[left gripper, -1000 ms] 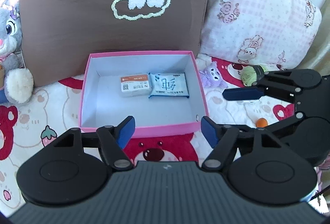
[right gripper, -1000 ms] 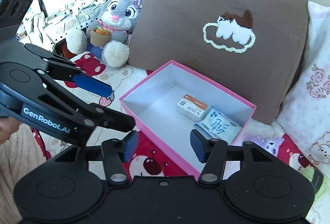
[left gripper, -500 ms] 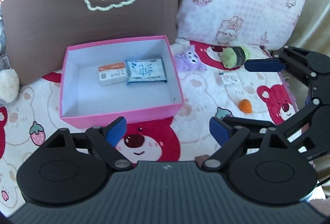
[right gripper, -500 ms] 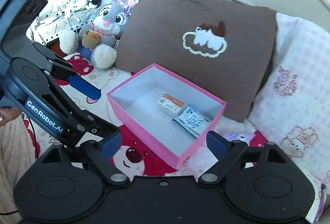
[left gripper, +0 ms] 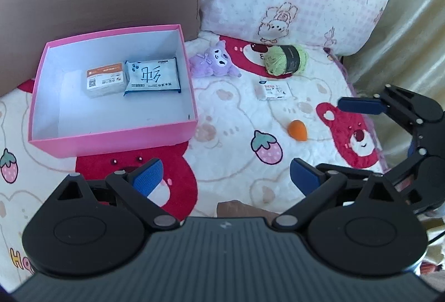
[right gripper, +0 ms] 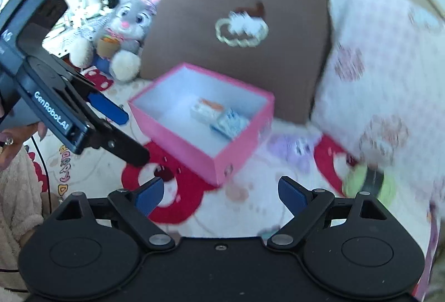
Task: Organize objects
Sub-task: 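Move the left tool to the orange egg-shaped sponge on the quilt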
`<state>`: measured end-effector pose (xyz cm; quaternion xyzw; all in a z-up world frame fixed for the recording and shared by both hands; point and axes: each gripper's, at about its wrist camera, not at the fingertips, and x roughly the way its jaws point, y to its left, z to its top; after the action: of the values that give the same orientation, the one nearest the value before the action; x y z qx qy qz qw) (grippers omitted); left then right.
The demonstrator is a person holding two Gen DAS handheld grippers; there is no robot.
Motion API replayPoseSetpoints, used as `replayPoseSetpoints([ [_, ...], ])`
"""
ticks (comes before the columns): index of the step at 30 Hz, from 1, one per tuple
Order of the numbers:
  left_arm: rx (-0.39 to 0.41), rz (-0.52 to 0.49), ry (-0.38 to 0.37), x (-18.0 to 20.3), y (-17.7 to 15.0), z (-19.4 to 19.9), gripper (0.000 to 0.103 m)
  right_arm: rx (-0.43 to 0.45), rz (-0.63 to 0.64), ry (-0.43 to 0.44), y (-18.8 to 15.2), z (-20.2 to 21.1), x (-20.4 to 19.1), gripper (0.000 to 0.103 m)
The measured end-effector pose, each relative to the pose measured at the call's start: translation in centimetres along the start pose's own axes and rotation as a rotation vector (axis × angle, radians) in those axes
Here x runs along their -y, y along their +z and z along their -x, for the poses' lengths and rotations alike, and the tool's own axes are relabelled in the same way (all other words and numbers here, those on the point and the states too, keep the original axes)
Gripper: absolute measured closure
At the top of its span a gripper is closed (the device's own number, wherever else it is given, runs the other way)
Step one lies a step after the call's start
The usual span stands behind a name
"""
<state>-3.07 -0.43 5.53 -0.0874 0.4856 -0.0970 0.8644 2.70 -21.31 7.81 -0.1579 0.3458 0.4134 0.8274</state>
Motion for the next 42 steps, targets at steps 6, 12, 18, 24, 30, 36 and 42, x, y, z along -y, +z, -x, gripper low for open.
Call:
replayPoseSetpoints([
  [6, -0.04, -0.061, 0.0, 2.4, -0.2, -2.8, 0.005, -0.045, -0.073, -0.047, -2.4, 0.2, 2.2, 0.012],
  [12, -0.073, -0.108, -0.039, 4.8, -0.2, -5.4, 0.008, -0.072, -0.054, -0.089, -4.9, -0.3, 2.5, 0.013],
  [18, -0.104, -0.109, -0.075, 6.2, -0.2, -7.2, 0.008, -0.086, -0.045, -0.102, -6.3, -0.5, 3.0, 0.017],
  [24, -0.106, -0.133, -0.082, 7.6, 0.0, -9.5, 0.011, -0.093, -0.084, -0.122, -8.3, -1.4, 4.5, 0.018],
  [30, -0.078, -0.178, -0.094, 9.4, -0.2, -12.7, 0.013, -0.078, -0.146, -0.148, -10.1, -2.9, 6.4, 0.026],
  [36, -0.054, -0.202, -0.114, 10.5, 0.1, -15.7, 0.019, -0.063, -0.148, -0.18, -11.5, -4.6, 7.6, 0.026],
  [42, -0.06, -0.197, -0.144, 11.4, 0.5, -19.1, 0.026, -0.023, -0.179, -0.207, -12.8, -6.1, 9.1, 0.027],
])
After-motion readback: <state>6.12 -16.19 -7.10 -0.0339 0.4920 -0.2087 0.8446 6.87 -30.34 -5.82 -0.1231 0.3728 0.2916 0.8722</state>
